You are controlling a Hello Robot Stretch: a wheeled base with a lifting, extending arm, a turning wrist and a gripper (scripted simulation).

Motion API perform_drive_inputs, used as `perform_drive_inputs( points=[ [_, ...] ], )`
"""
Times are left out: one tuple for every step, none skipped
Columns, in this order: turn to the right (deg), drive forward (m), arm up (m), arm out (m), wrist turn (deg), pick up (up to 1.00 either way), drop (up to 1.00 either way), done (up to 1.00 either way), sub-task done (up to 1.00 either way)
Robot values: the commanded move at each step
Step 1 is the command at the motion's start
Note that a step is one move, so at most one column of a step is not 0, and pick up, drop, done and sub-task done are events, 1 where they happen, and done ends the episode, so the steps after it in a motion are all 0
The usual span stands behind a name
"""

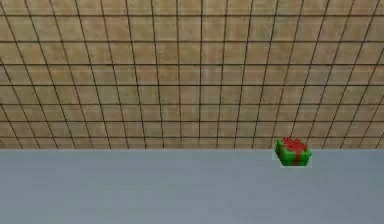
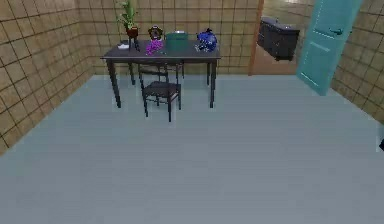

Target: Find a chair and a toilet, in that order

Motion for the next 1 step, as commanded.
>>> perform_drive_inputs(
  points=[
    [45.0, 0.00, 0.00, 0.00, 0.0, 0.00, 0.00, 0.00, 0.00]
  ],
)
